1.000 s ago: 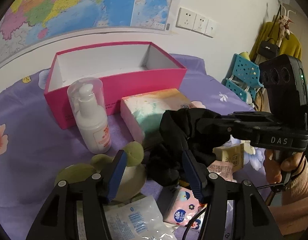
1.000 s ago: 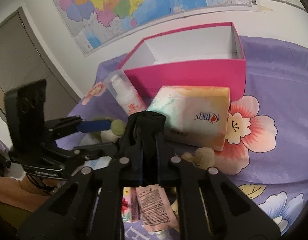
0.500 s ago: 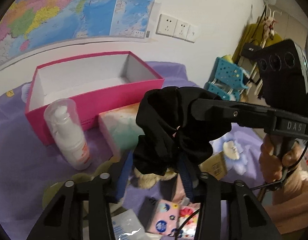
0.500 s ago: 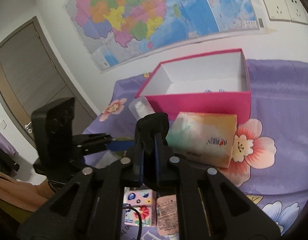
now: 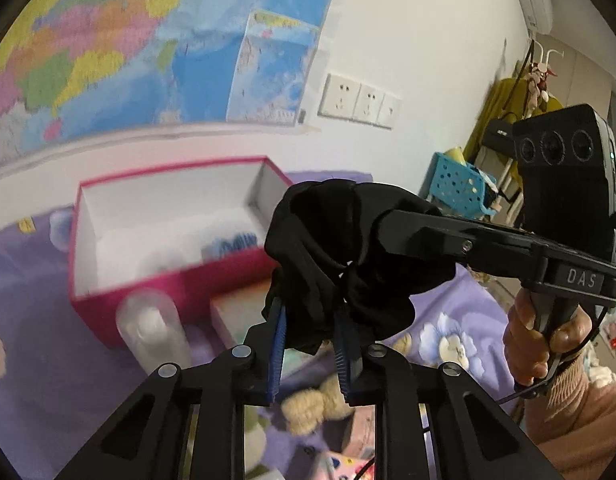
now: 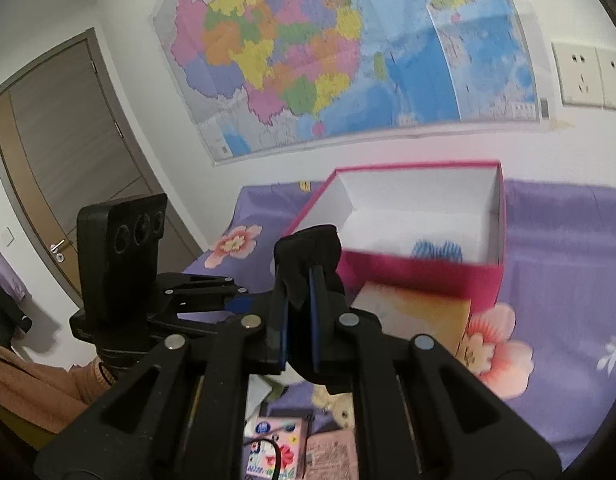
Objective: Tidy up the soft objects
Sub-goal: 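Carry the black scrunchie into the pink box and open the right tool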
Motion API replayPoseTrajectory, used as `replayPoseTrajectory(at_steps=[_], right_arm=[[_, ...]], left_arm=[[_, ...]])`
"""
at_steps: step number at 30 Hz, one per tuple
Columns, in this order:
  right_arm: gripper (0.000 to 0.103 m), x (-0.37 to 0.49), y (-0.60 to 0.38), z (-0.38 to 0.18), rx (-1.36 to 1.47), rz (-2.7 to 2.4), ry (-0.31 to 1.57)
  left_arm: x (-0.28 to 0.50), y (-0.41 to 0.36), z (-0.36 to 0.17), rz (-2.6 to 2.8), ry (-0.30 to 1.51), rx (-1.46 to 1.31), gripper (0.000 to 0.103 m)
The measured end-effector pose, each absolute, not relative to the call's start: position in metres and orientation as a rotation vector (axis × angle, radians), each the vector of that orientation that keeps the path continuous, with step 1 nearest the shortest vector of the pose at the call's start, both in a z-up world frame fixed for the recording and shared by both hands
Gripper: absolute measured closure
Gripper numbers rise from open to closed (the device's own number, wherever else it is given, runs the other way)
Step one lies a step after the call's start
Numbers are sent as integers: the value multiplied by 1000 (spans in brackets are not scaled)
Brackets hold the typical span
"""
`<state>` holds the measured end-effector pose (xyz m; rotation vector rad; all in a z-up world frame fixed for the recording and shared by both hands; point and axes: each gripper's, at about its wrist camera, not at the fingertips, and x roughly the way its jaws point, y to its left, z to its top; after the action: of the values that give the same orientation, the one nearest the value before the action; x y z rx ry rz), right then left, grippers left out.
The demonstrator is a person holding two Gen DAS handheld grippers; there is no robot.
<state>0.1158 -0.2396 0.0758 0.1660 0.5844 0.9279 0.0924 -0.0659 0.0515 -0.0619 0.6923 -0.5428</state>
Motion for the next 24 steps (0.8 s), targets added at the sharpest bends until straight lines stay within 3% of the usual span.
replayPoseTrajectory(at_steps=[14, 24], right_arm=[[93, 186, -233, 101, 166, 882, 541], [93, 242, -223, 86, 148, 812, 579]], left_arm=[[160, -69, 81, -404, 689, -21, 82], [212, -77, 67, -318, 766, -16, 82]])
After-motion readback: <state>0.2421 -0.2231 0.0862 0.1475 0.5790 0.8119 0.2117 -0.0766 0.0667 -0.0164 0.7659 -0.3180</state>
